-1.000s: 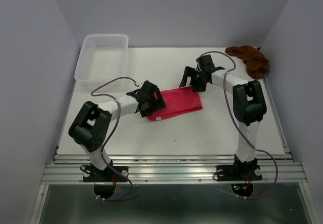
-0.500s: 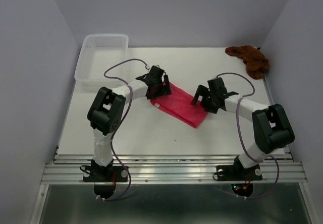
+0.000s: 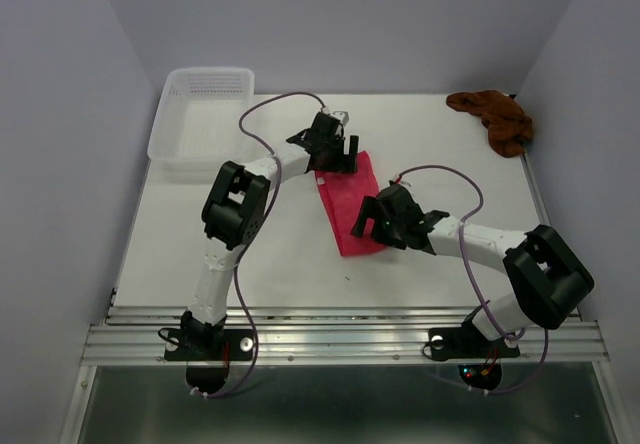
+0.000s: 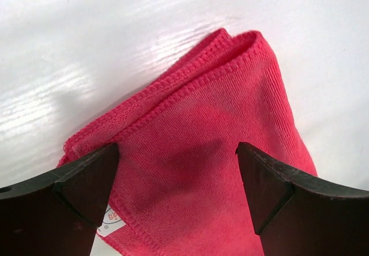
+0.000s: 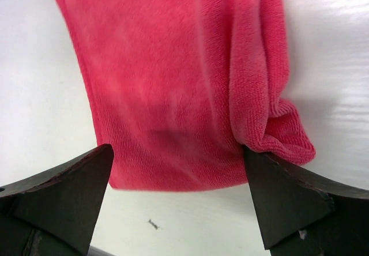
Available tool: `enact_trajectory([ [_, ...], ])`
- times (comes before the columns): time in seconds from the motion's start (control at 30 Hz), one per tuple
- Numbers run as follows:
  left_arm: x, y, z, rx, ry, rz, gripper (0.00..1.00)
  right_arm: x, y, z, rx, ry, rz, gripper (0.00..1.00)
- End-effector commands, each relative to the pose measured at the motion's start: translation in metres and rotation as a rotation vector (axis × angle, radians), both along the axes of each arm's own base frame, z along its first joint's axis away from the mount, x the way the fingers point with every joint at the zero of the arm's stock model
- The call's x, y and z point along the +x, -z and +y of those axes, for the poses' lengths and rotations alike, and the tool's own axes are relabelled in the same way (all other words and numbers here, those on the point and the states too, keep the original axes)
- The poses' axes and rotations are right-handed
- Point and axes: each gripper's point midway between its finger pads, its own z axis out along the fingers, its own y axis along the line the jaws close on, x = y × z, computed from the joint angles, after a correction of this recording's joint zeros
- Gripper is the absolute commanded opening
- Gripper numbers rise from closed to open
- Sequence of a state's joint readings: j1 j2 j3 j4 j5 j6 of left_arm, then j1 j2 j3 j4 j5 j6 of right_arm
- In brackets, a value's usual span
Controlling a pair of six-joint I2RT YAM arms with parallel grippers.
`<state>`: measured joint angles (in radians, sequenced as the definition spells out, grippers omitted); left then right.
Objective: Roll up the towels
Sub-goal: Fold the towel
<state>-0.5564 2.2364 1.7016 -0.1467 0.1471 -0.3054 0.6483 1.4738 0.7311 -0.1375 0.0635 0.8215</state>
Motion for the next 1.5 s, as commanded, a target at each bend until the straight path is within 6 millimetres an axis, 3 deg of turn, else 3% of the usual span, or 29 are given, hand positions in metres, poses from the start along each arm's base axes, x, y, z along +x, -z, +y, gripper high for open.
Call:
enact_trajectory([
  [0.0, -0.002, 0.026, -0.005, 0.041, 0.048, 0.056, 0.96, -0.016, -0.001, 0.018, 0.028, 0.007, 0.027, 1.00],
  [0.03, -0.003, 0.037, -0.004, 0.059, 0.048, 0.078, 0.96, -0.018, -0.003, 0.023, 0.037, 0.004, 0.032, 1.00],
  [0.13, 0.015, 0.030, -0.008, 0.066, 0.019, 0.045, 0.96, -0.022, -0.004, 0.041, 0.047, -0.035, 0.031, 1.00],
  [0.27, 0.029, 0.023, -0.007, 0.075, -0.025, 0.014, 0.96, -0.024, -0.003, 0.048, 0.026, -0.041, 0.040, 1.00],
  [0.37, 0.034, 0.015, -0.003, 0.079, -0.052, 0.000, 0.96, -0.020, -0.010, 0.037, 0.000, 0.004, 0.012, 1.00],
  [0.6, 0.043, -0.023, 0.016, 0.105, -0.138, -0.080, 0.96, -0.002, -0.072, 0.022, 0.005, 0.031, -0.189, 1.00],
  [0.63, 0.045, -0.031, 0.017, 0.094, -0.143, -0.094, 0.96, 0.003, -0.089, 0.024, 0.011, 0.017, -0.237, 1.00],
  [0.7, 0.047, -0.059, 0.016, 0.070, -0.148, -0.137, 0.96, 0.009, -0.102, 0.021, -0.028, -0.021, -0.298, 1.00],
  [0.8, 0.048, -0.110, 0.024, 0.040, -0.190, -0.200, 0.99, 0.033, -0.134, 0.008, -0.171, -0.044, -0.454, 1.00],
  [0.87, 0.045, -0.125, 0.032, 0.031, -0.224, -0.210, 0.99, 0.051, -0.162, 0.000, -0.247, -0.070, -0.551, 1.00],
  [0.97, 0.025, -0.137, 0.049, 0.027, -0.273, -0.208, 0.99, 0.084, -0.197, -0.023, -0.249, -0.067, -0.652, 1.00],
  [1.0, 0.017, -0.137, 0.054, 0.010, -0.305, -0.194, 0.99, 0.106, -0.217, -0.038, -0.167, -0.077, -0.690, 1.00],
  [1.03, 0.009, -0.158, 0.060, -0.026, -0.327, -0.223, 0.99, 0.116, -0.230, -0.047, -0.139, -0.086, -0.724, 1.00],
  [1.07, 0.000, -0.151, 0.064, -0.037, -0.341, -0.202, 0.99, 0.125, -0.243, -0.054, -0.117, -0.087, -0.753, 1.00],
  [1.1, -0.020, -0.122, 0.071, -0.033, -0.364, -0.124, 0.99, 0.139, -0.268, -0.057, -0.124, -0.109, -0.823, 1.00],
  [1.13, -0.031, -0.115, 0.072, -0.051, -0.362, -0.094, 0.99, 0.145, -0.280, -0.056, -0.136, -0.164, -0.864, 1.00],
  [1.17, -0.045, -0.125, 0.069, -0.114, -0.346, -0.088, 0.99, 0.153, -0.292, -0.058, -0.166, -0.185, -0.902, 1.00],
  [1.2, -0.072, -0.091, 0.074, -0.092, -0.342, -0.009, 0.99, 0.166, -0.310, -0.057, -0.234, -0.229, -0.965, 1.00],
  [1.23, -0.083, -0.098, 0.071, -0.154, -0.354, -0.002, 0.99, 0.170, -0.317, -0.055, -0.262, -0.290, -1.004, 1.00],
  [1.27, -0.109, -0.067, 0.075, -0.140, -0.346, 0.077, 0.99, 0.177, -0.324, -0.058, -0.307, -0.342, -1.044, 1.00],
  [1.3, -0.123, -0.061, 0.070, -0.163, -0.325, 0.107, 0.99, 0.180, -0.330, -0.055, -0.312, -0.391, -1.069, 1.00],
  [1.33, -0.134, -0.066, 0.059, -0.205, -0.297, 0.104, 0.99, 0.177, -0.333, -0.037, -0.281, -0.509, -1.105, 1.00],
  [1.37, -0.152, -0.051, 0.054, -0.221, -0.290, 0.165, 0.99, 0.174, -0.323, -0.032, -0.331, -0.617, -1.113, 1.00],
  [1.47, -0.173, -0.038, 0.038, -0.243, -0.281, 0.224, 0.99, 0.158, -0.301, -0.010, -0.291, -0.858, -1.099, 1.00],
])
